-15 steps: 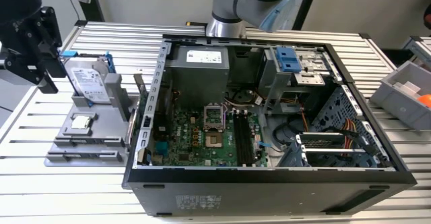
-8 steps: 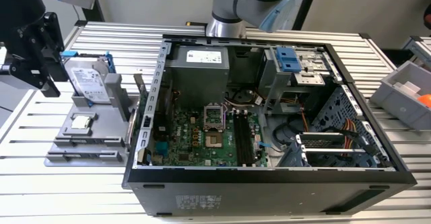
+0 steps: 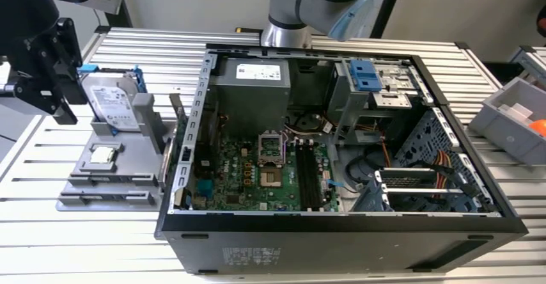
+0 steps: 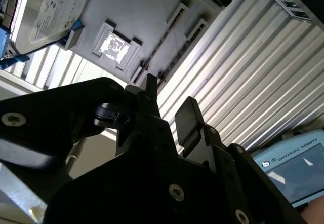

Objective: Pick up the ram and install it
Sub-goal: 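Pick up the ram and move it above insertion slot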

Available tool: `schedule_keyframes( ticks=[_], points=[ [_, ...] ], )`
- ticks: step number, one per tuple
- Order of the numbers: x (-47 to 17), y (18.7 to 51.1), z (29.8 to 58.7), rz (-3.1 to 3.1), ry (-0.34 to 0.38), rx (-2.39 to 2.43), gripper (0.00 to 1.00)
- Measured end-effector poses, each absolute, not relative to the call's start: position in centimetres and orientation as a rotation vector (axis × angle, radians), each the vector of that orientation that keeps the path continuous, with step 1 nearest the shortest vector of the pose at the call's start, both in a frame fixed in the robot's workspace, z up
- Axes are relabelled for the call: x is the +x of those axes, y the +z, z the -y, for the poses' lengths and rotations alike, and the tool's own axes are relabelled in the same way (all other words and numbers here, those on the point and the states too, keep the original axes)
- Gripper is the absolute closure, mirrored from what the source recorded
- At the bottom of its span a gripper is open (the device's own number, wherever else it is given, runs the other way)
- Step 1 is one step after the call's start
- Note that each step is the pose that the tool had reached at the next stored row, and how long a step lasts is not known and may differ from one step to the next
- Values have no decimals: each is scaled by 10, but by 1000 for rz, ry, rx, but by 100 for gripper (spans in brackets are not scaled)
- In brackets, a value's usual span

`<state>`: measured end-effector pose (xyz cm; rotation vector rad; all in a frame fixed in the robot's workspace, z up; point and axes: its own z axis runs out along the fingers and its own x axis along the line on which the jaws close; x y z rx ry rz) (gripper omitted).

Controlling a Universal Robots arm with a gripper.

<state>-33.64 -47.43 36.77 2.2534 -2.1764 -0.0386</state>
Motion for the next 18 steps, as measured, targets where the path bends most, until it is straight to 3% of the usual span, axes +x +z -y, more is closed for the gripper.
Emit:
schedule_keyframes(
  ticks=[18],
  points=[
    [-336,353,474,2180,-39,2249,0]
  ],
)
